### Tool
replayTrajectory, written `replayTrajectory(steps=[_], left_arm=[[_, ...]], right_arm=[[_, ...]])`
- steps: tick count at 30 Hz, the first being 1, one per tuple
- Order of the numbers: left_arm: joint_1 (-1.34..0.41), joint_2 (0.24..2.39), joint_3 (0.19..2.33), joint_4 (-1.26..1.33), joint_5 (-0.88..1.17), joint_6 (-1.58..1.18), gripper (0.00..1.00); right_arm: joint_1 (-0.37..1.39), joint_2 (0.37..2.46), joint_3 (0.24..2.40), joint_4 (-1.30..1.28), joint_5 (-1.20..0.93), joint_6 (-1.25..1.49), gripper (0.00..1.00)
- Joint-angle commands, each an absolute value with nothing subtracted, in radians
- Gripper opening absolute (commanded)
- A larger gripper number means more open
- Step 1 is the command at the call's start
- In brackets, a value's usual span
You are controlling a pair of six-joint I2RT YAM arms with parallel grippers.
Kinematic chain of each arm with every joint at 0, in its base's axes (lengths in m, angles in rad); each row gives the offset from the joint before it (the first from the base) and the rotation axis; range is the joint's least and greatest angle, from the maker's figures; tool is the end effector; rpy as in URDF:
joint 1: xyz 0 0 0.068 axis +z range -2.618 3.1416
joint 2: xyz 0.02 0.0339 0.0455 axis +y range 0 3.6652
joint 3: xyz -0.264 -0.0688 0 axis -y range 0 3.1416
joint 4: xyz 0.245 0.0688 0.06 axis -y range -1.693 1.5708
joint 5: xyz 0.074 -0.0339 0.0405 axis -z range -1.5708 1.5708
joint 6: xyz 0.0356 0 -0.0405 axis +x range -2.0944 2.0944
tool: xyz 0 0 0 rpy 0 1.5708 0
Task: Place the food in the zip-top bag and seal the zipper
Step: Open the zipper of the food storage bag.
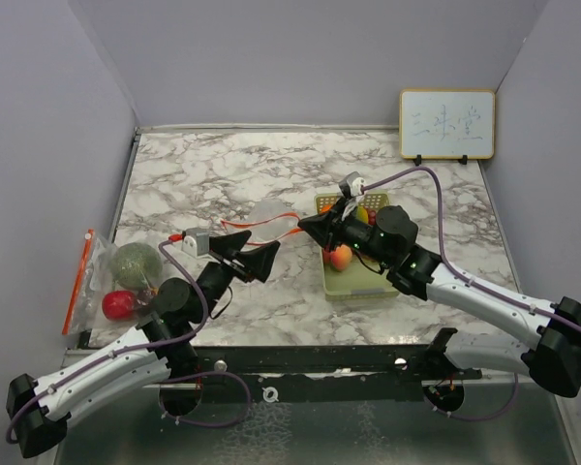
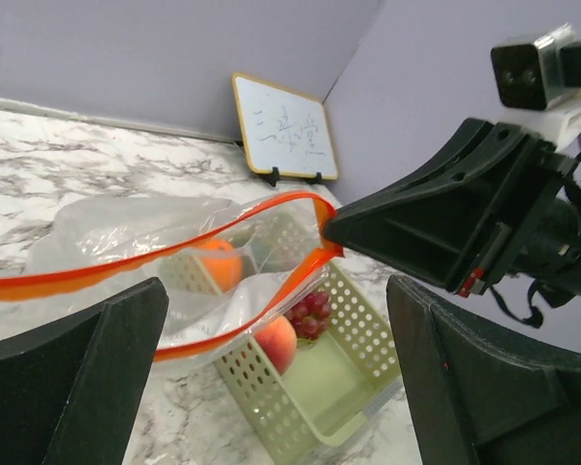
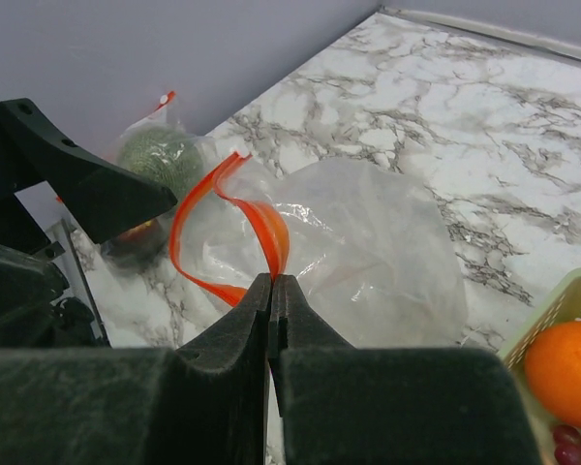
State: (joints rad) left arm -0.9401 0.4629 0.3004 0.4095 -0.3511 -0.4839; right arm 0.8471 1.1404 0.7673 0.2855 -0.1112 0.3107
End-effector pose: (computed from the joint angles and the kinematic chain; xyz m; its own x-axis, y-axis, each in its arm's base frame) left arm 0.0921 -0.1054 0.2772 -0.1337 -0.5577 -0.8192 0.5643 0.6367 -0.5256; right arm 0.1750 0.2041 0.3104 -0.3052 0.1134 -0.9455 -0.7611 0.5677 0.3138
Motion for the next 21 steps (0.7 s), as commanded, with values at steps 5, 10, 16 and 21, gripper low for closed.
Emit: replayTrajectory(steps=[5,10,16,21], left_arm=[[-0.942,0.504,0.308,0.519,-0.416,-0.714,0.9],[-0.942,0.452,0.326,0.329,-0.503,-1.038,0.69],[-0.942,0.336,0.348,0.189,-0.52,-1.233,0.63],[-0.942,0.315,0.334,0.166,-0.469,-1.371,0.65]], right_arm=[[0.851,1.128,0.744,0.367,-0.122,0.318,0.02],[0.854,1.115,0.73,0.388,-0.084,0.304,0.02],[0.856,1.118,0.725,0.395,-0.049,0.286,0.02],[0.856,1.124,0.727,0.414,-0.027,0.276,0.02]])
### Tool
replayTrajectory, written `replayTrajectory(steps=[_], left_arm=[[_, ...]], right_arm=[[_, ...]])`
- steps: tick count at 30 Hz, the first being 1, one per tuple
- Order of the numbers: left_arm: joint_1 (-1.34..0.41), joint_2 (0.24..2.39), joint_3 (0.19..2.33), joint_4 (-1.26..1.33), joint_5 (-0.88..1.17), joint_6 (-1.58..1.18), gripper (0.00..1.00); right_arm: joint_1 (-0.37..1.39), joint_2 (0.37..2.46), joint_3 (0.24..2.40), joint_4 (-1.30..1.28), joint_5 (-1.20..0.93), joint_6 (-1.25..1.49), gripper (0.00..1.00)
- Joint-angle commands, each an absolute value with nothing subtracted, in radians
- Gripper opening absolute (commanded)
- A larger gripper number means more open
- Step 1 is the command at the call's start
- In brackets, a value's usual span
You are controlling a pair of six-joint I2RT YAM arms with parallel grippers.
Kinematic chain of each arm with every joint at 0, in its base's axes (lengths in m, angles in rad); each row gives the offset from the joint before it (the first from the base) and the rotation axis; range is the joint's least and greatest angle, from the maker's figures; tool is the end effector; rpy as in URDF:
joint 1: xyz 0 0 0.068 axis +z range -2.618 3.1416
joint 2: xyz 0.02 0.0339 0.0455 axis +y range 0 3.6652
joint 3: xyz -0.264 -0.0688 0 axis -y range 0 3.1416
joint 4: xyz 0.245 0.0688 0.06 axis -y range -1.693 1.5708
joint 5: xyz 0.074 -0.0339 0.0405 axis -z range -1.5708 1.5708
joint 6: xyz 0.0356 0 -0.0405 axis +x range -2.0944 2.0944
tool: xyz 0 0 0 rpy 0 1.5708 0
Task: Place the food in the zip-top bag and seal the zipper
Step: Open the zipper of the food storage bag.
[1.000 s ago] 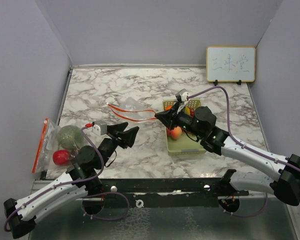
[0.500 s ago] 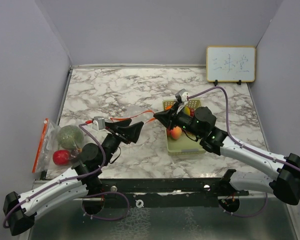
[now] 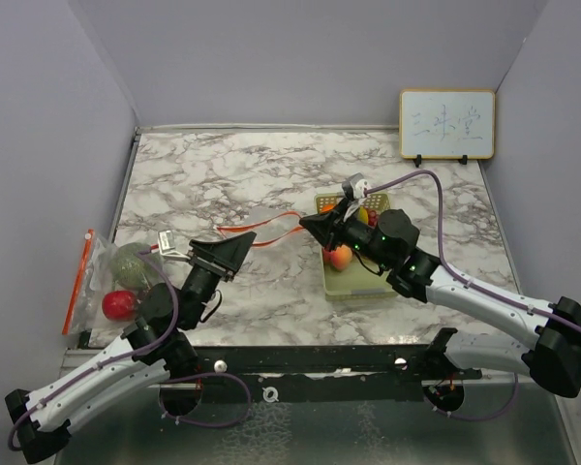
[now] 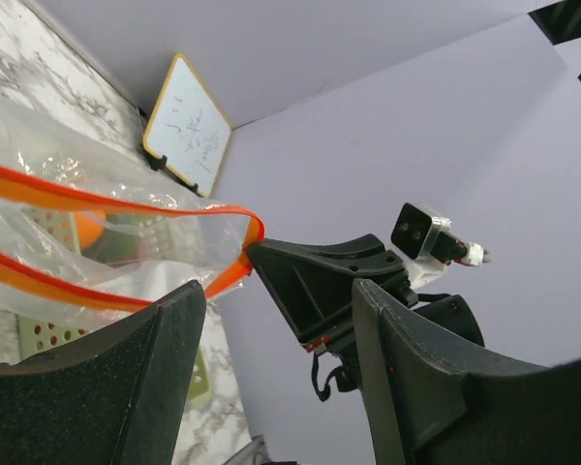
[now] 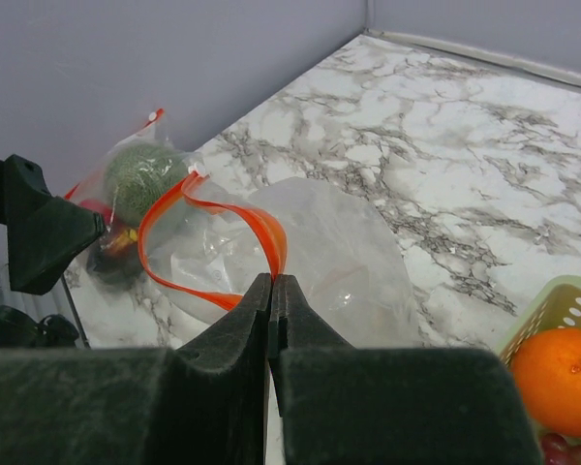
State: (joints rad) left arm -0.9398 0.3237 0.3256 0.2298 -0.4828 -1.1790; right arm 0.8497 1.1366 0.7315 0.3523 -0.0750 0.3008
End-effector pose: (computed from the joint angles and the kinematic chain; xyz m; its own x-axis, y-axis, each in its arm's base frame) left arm 0.0826 -0.0850 0.2822 -0.3629 -0.8909 -0.2731 0.2965 0.1675 -0.9402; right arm 0.1743 0.2024 0.3058 -0.2698 0.1405 -0.9526 -0.7522 0.5869 0.2996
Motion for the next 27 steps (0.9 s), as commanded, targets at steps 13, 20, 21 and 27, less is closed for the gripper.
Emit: replayTrajectory(steps=[13,20,21,27], left_arm=[[-0.94,0.545,0.219,0.417,-0.492,-1.578,0.68],[-0.927,0.615,0.212,0.57,-0.545,-1.563,0.68],[-0.927,0.613,0.215,0.564,-0.553,-1.557,0.68],[-0.917,0.604,0.203,0.534,-0.597,-1.54,0.66]], right_arm=[[0.882,1.118,0.736,0.434,-0.04,0.245,0.02],[0.897,1.111,0.726,0.434,-0.036,0.231,0.02],[0.897,1.108,0.724,0.438,-0.035,0.23,0.02],[0.9,1.083,0.713,0.431,-0.033,0.232,0.02]])
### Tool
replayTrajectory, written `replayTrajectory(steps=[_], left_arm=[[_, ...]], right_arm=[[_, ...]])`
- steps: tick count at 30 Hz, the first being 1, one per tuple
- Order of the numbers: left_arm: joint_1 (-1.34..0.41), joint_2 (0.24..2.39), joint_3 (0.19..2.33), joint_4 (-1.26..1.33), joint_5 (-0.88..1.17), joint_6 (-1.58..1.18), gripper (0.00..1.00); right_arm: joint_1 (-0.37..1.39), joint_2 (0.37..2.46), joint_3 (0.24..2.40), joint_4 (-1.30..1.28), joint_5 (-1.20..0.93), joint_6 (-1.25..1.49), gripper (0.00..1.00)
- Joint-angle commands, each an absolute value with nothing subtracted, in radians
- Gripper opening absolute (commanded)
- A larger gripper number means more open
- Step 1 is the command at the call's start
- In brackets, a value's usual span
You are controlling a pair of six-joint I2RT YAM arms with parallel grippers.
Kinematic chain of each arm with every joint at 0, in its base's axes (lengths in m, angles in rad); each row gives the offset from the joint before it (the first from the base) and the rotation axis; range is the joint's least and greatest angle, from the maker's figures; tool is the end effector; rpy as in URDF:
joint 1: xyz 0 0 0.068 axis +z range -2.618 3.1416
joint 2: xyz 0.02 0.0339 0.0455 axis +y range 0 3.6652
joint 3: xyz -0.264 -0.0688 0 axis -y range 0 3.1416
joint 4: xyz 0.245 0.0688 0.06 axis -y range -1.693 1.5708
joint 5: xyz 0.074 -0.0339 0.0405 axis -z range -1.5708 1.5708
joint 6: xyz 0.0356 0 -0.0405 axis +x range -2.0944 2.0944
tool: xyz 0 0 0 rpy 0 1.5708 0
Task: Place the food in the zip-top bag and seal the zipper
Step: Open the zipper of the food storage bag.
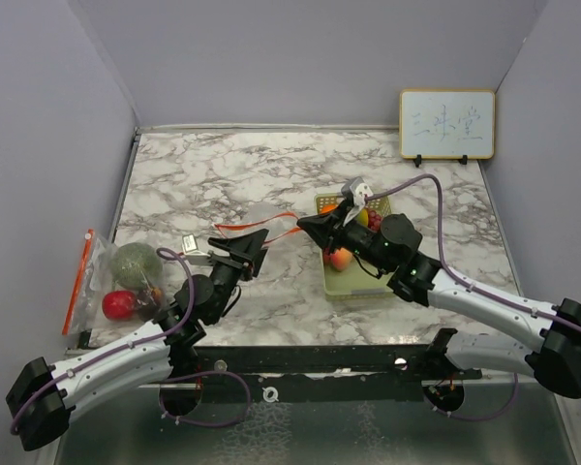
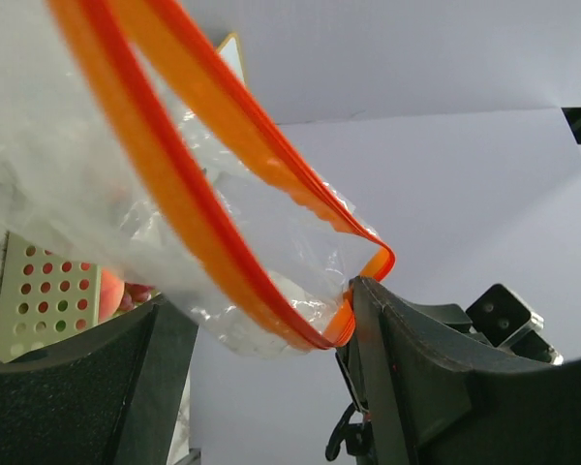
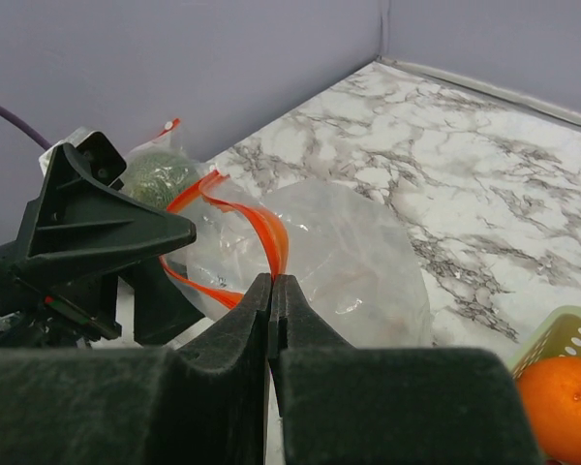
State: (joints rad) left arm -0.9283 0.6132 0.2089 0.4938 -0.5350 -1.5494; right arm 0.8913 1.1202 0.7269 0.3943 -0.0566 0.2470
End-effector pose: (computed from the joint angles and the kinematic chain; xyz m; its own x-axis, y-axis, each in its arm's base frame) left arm 0.1087 -0.1149 0.2336 -0.3832 -0.9233 0.0243 0.0618 -0.0518 -0.9967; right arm 0.1642 0.2065 0.3128 -0.1980 0.1434 -0.9697 -0.7877 0.5655 0.2444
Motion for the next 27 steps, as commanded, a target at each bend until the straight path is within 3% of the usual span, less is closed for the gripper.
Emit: replayTrajectory(steps=[1,19,21,24,27], left_arm=[[-0.915,0.606,0.195,0.534,-0.599,-1.541,0.65],[-0.871,0.625,0.189,0.582,-0.699,-1.403,0.44],[-0.864,0.644,0.2,0.589,-0.689,-1.398,0.33],[-0.852,0.665,0.211,0.589,-0.676,-1.392,0.02],[-0.839,0.653,0.217,0.583,-0.662,-1.348,0.0]], right_arm=[[0.9,1.077,0.713,0.428,-0.033,0.232,0.02],[0.916,1.009,0.676,0.371,-0.086,0.259,0.02],[0.918,1.009,0.674,0.37,-0.086,0.263,0.02],[0.92,1.006,0.674,0.362,-0.086,0.264,0.02],[0.92,1.007,0.686,0.318,-0.063,0.258,0.02]])
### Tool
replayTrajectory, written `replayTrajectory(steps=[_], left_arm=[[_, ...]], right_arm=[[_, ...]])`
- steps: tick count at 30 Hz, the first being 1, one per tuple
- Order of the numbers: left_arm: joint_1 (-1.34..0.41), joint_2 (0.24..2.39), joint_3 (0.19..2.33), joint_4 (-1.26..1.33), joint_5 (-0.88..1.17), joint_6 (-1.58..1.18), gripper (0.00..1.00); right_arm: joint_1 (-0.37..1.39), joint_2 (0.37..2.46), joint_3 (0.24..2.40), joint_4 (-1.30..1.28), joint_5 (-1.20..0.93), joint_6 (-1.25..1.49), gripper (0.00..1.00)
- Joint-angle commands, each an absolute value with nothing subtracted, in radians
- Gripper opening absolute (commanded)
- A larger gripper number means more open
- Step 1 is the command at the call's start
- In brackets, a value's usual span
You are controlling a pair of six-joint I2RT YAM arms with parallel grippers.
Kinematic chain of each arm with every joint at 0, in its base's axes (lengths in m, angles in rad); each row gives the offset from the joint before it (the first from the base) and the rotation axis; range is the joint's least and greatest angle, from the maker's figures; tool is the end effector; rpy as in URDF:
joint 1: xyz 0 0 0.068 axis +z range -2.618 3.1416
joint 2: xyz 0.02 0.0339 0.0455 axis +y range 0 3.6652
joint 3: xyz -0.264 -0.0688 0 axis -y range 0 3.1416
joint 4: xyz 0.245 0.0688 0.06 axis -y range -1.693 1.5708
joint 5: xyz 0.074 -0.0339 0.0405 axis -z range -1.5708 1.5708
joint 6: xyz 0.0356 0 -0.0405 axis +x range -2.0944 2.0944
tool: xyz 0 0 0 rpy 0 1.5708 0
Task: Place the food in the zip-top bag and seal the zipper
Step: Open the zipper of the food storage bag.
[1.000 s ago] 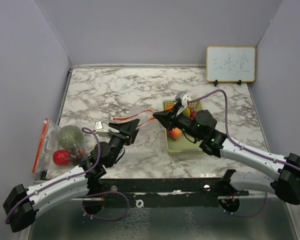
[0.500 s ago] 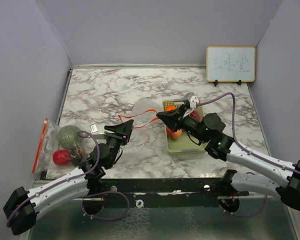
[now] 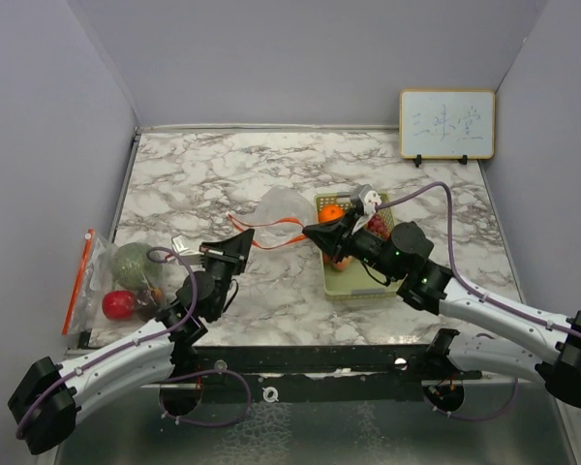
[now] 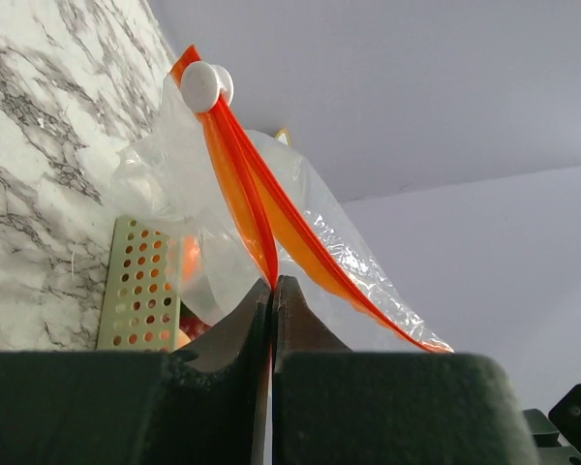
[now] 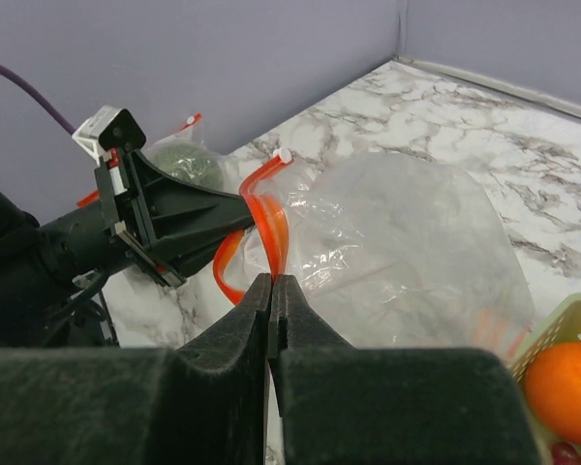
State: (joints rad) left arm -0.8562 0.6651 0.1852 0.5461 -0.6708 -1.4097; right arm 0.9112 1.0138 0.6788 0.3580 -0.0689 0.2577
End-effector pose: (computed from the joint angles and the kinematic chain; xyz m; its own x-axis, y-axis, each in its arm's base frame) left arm 0.1209 -0.1056 0.2233 -0.1759 -0.9771 -0.1195 0.0725 0.1082 -0.9915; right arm 0.1458 0.1920 0.3162 -0.1980 0.1595 -0.9671 -0.8067 0.5339 0.2533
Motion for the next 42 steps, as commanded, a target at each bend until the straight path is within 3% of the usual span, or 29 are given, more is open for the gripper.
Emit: replayTrajectory(steps=[1,6,8,13,21,24,30,31,33,34,40,42], left_arm=[[-0.832,0.64,0.22,0.572,-0.657,-1.319,0.0],[-0.808,0.588,0.377,0.253,-0.636,-1.132,0.0],[-0.807,0.59,0.445,0.157,-0.621,-1.04,0.0],[-0.807,0.651,0.608,-0.023,-0.558,-0.851,0.0],[-0.806,0.789,0.753,-0.107,-0.398,-0.741,0.0],[-0.806,0.795,0.76,-0.093,-0.347,-0.722,0.0],[-0.806,0.788,0.801,-0.129,-0.254,-0.702,0.0],[-0.805,0.779,0.797,-0.127,-0.242,-0.699,0.0],[-0.805,0.764,0.792,-0.12,-0.222,-0.695,0.0],[-0.805,0.758,0.789,-0.123,-0.224,-0.698,0.0],[-0.805,0.738,0.731,-0.164,-0.301,-0.73,0.0],[-0.805,0.739,0.701,-0.139,-0.304,-0.744,0.11]], right_arm=[[0.92,1.007,0.695,0.293,-0.046,0.248,0.05],[0.92,1.03,0.781,0.158,0.024,0.161,0.35],[0.92,1.067,0.836,0.113,-0.009,0.107,0.43],[0.937,1.218,0.99,0.021,-0.125,0.002,0.47],[0.991,1.331,1.054,0.067,-0.087,-0.025,0.53],[0.99,1.348,1.052,0.083,-0.002,-0.02,0.49],[0.991,1.343,0.993,0.176,0.207,-0.016,0.32],[0.991,1.347,0.991,0.178,0.212,-0.018,0.27],[0.99,1.364,0.993,0.175,0.216,-0.019,0.05],[0.99,1.37,0.994,0.173,0.24,-0.005,0.03],[0.99,1.325,0.935,0.265,0.339,0.089,0.02],[0.99,1.321,0.931,0.292,0.296,0.103,0.02]])
